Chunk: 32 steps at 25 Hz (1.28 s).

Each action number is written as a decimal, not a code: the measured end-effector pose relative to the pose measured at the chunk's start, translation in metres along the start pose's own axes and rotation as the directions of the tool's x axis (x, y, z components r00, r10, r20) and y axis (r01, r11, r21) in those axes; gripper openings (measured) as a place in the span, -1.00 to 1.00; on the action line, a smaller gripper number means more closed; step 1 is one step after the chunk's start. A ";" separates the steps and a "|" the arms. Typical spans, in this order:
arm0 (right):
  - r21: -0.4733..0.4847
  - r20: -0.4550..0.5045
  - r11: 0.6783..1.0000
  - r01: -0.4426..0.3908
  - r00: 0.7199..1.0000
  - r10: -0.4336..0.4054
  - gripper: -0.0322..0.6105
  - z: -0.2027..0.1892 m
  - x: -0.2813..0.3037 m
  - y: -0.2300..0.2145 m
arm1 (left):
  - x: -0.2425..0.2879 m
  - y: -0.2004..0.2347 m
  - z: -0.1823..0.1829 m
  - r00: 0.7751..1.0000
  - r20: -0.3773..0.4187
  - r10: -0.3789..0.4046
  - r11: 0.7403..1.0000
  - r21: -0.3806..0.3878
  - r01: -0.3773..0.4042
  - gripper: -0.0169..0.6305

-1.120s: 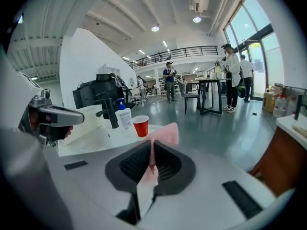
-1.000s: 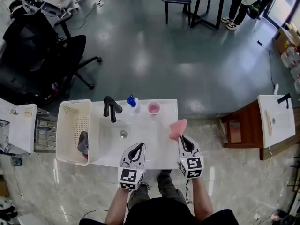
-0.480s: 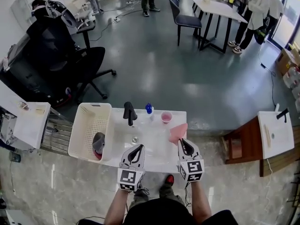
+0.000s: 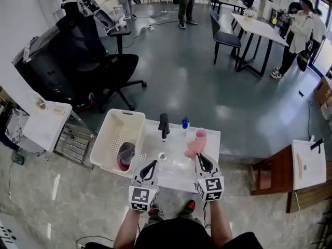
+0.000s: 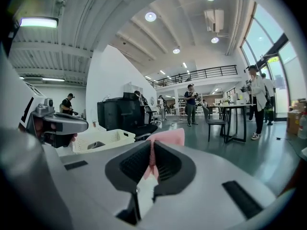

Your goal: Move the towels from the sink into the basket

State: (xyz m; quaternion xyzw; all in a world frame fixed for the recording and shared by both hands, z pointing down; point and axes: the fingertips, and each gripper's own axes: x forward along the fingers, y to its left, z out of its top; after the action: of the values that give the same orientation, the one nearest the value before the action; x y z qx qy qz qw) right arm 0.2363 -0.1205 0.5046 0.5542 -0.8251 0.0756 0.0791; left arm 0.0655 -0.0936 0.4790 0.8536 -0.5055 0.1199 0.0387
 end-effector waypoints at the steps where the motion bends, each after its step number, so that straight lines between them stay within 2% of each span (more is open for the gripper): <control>1: -0.005 0.007 1.000 -0.014 1.000 0.014 -0.77 0.004 0.003 0.008 | -0.007 0.006 -0.001 1.000 0.001 0.017 1.000 -0.002 -0.017 -0.92; 7: -0.036 0.039 0.992 -0.118 0.992 0.119 -0.77 0.020 0.019 0.066 | -0.053 0.041 -0.011 0.994 0.005 0.112 0.994 -0.017 -0.112 -0.92; 15: -0.073 0.060 0.967 -0.246 0.966 0.251 -0.77 0.035 0.043 0.144 | -0.108 0.089 -0.022 0.972 -0.004 0.234 0.971 -0.038 -0.234 -0.93; 25: -0.130 0.058 0.915 -0.382 0.918 0.392 -0.77 0.047 0.063 0.236 | -0.165 0.138 -0.033 0.940 -0.006 0.340 0.938 -0.074 -0.340 -0.92; 32: -0.148 0.040 0.881 -0.449 0.888 0.459 -0.77 0.043 0.075 0.286 | -0.197 0.165 -0.050 0.916 -0.026 0.401 0.911 -0.096 -0.402 -0.93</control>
State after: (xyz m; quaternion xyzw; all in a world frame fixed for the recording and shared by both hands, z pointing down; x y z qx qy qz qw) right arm -0.0591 -0.0903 0.4681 0.3415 -0.9374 0.0156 0.0660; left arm -0.1772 0.0041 0.4704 0.7281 -0.6753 0.1024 0.0570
